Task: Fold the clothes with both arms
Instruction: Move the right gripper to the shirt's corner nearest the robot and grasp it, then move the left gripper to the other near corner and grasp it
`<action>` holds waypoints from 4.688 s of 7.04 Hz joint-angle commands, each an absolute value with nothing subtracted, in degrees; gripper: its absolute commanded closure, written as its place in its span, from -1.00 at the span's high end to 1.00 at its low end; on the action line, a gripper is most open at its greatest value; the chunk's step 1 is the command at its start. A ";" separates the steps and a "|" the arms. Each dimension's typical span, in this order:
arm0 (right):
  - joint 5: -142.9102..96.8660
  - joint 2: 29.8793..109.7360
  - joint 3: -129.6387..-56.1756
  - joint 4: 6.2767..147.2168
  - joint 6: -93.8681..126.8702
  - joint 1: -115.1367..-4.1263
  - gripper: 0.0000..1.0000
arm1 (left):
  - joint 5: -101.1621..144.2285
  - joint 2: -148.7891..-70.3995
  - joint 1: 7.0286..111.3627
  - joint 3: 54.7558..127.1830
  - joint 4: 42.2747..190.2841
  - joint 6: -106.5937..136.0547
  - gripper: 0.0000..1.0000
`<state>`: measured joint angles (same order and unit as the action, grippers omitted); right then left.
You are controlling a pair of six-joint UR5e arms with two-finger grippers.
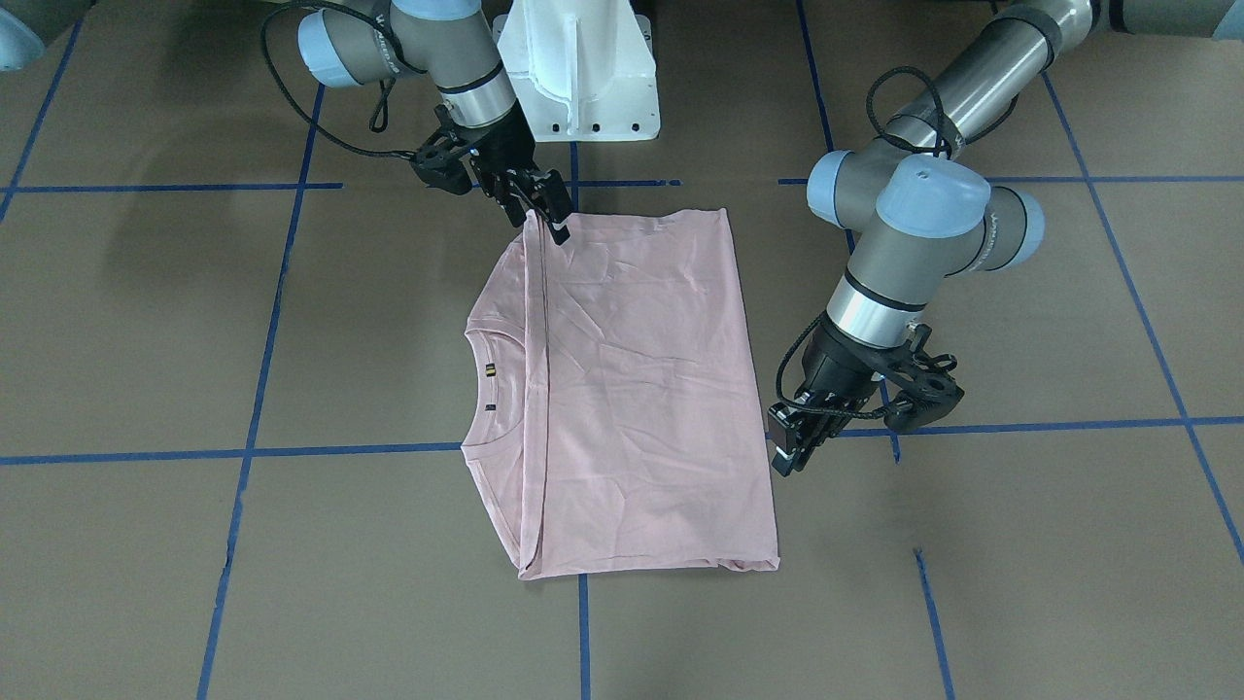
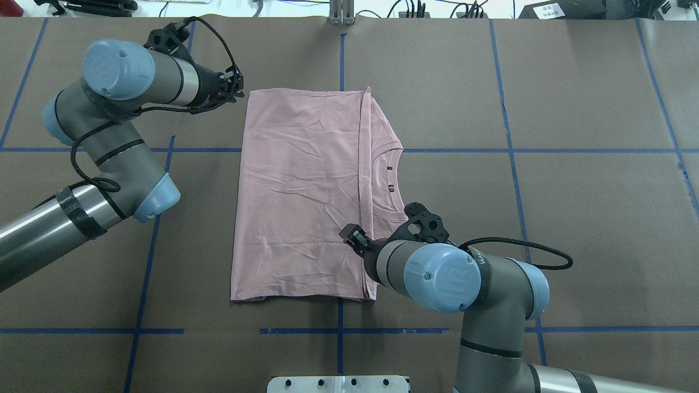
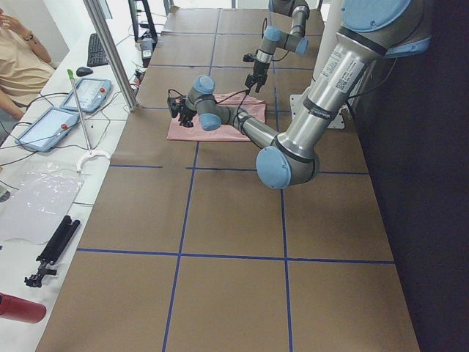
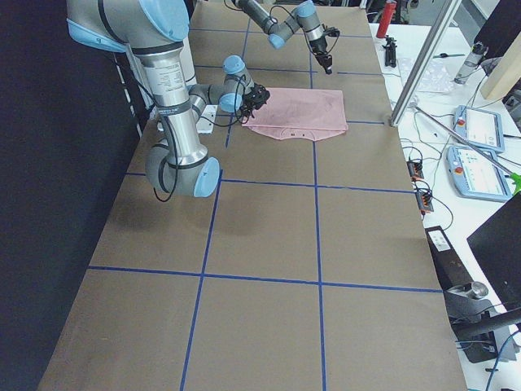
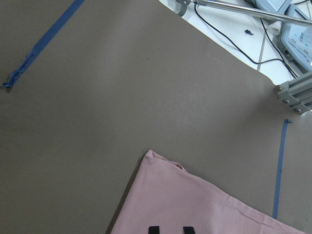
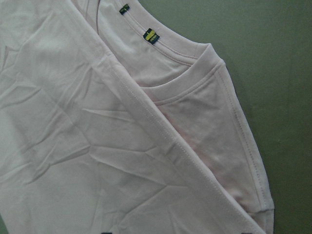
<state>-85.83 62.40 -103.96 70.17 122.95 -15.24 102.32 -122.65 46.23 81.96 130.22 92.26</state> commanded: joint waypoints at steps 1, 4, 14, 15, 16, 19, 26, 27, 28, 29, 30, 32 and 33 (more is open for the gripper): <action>-85.25 61.52 -101.25 70.83 123.57 -14.94 0.77 | 104.57 -121.29 46.06 85.94 125.63 92.55 -0.43; -85.25 61.61 -100.99 75.32 123.57 -13.89 0.74 | 104.68 -121.29 46.05 86.48 125.24 92.55 -0.38; -85.78 61.78 -103.87 77.17 123.14 -13.88 -1.00 | 105.11 -121.20 45.71 91.80 119.85 95.59 -0.37; -85.87 62.31 -104.23 77.17 123.13 -13.89 -1.00 | 105.81 -119.63 40.83 99.07 113.88 101.37 -0.35; -85.87 63.01 -104.93 77.08 123.05 -13.89 -1.00 | 105.39 -115.01 35.65 106.27 111.82 106.04 -0.29; -85.87 63.02 -105.03 76.99 123.13 -13.80 -1.00 | 94.49 -105.84 21.56 109.33 111.80 119.16 -0.13; -85.78 63.11 -104.77 76.99 123.31 -13.62 -1.00 | 94.75 -104.59 15.83 112.86 98.44 118.83 -0.05; -85.69 63.02 -104.77 76.99 123.31 -13.62 -1.00 | 94.75 -104.76 14.52 112.24 98.18 118.83 -0.05; -85.78 63.02 -104.94 76.99 123.31 -13.62 -1.00 | 94.83 -104.94 14.07 112.15 98.17 118.74 -0.05; -85.78 63.10 -104.94 76.99 123.31 -13.80 -1.00 | 94.83 -104.94 14.06 112.24 98.17 118.74 -0.10; -85.78 63.02 -105.03 76.99 123.31 -13.80 -1.00 | 94.83 -105.12 14.15 112.32 98.17 119.09 -0.59; -85.61 63.89 -105.47 77.08 123.31 -13.89 -1.00 | 94.92 -105.12 14.15 112.76 98.17 119.09 -1.00; -85.61 64.16 -105.64 77.08 123.31 -13.89 -1.00 | 94.92 -105.12 14.15 112.76 98.17 119.27 -1.00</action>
<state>-85.65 63.68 -105.37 77.07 123.31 -13.85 94.91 -105.10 14.15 112.61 98.18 119.12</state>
